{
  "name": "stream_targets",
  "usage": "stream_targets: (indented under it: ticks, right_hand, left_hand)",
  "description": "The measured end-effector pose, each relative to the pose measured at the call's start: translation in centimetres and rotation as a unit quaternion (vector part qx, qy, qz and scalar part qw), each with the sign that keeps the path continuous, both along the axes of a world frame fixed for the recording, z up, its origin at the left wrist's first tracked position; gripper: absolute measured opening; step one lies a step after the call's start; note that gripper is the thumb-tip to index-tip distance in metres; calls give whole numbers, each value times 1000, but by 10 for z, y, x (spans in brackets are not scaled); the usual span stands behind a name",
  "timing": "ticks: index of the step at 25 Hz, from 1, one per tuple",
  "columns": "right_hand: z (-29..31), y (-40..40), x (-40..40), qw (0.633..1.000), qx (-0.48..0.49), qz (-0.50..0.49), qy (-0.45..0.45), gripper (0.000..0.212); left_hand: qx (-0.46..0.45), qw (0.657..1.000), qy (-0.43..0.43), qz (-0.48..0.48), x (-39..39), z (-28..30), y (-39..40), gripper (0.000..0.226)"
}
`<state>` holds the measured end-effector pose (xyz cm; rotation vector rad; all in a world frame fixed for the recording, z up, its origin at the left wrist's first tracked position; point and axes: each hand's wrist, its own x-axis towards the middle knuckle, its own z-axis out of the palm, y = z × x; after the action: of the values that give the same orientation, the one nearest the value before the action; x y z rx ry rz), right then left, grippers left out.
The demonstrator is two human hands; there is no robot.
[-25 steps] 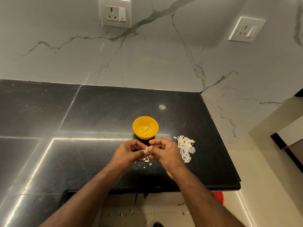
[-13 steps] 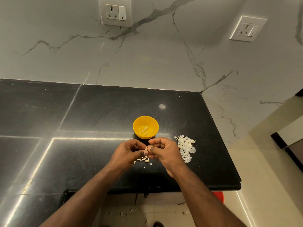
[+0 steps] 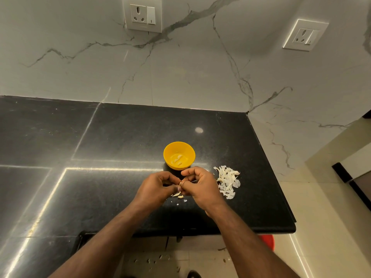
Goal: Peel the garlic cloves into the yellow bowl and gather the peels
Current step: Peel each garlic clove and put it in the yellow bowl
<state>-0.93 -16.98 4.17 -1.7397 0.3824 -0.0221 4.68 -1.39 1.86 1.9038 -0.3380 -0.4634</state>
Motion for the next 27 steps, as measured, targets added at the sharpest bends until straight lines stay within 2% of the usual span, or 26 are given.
stream_targets:
  ticks: [5,9,16,19,21,24,26,27]
  right_hand:
    - [-5,1,3,997,-74,14,6,30]
    - [-8,0,2,996,-78,31,13,28]
    - [-18,-29,-4,990,-108,-58,63,21]
    - [-16,-37,-5,984,-156,-58,62,18]
    - [-14,-38,-4,973,-224,-50,35,14]
    - [-11,-36,-2,959,-281,-42,8,22]
    - [-6,-31,-2,968,-250,-26,8,22]
    - [-4,-26,-2,981,-194,-16,7,20]
  left_hand:
    - [-38,999,13,-17,-3,2,-1,11]
    - [-93,994,51,-26,-4,1,2,10]
    - [-192,970,146,42,-4,-2,2,13]
    - [-191,969,146,50,-4,-6,1,12]
    - [-176,974,135,56,-5,-7,0,12]
    - [-167,975,131,64,-5,-7,-1,13]
    - [-156,978,123,60,-4,-7,0,14]
    - [-151,980,118,56,-4,-6,0,15]
